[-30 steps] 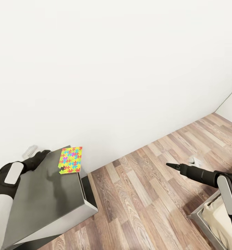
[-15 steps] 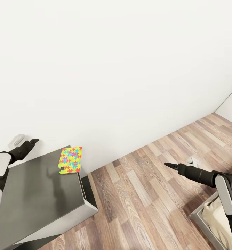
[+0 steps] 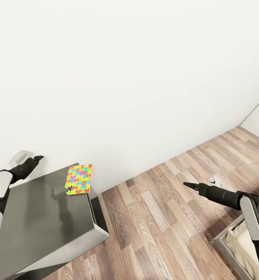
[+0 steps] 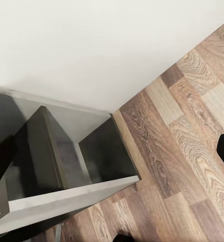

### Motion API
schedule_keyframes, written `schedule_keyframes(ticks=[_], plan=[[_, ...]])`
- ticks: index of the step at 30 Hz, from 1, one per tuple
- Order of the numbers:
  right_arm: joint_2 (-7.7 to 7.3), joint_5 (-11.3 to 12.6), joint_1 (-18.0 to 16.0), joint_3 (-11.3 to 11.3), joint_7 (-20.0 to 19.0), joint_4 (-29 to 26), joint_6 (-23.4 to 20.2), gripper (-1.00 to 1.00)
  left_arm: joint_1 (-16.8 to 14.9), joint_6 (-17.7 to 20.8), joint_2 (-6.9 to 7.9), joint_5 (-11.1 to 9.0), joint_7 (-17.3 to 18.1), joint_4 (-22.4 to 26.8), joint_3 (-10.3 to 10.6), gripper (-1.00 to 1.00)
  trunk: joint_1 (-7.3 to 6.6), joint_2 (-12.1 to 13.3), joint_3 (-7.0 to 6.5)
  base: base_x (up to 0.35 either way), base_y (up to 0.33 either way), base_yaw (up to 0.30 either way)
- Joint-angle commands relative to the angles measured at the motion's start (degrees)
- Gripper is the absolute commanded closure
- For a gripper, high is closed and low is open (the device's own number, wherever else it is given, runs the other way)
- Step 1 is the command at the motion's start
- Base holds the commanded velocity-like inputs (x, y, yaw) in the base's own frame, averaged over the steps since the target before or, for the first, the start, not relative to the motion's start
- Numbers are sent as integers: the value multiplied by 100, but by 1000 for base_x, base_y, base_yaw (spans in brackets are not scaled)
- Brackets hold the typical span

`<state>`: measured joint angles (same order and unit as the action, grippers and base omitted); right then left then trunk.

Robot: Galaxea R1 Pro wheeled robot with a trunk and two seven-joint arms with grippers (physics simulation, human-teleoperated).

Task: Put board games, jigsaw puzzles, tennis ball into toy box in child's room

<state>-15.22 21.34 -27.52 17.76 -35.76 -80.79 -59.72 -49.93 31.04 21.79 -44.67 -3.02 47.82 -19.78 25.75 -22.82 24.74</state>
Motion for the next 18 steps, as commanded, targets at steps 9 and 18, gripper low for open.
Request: schedule_keyframes(ticks=[9,18], plan=[[0,-33,-5,8,-45,-2,-28,-100,-4,33,-1,-59,-32,6,-8,-100,3,-10,9,0,0,0],[0,-33,-5,8,-45,-2,-28,-100,-4,33,-1,-59,-32,6,-8,-100,3,-10,9,0,0,0]])
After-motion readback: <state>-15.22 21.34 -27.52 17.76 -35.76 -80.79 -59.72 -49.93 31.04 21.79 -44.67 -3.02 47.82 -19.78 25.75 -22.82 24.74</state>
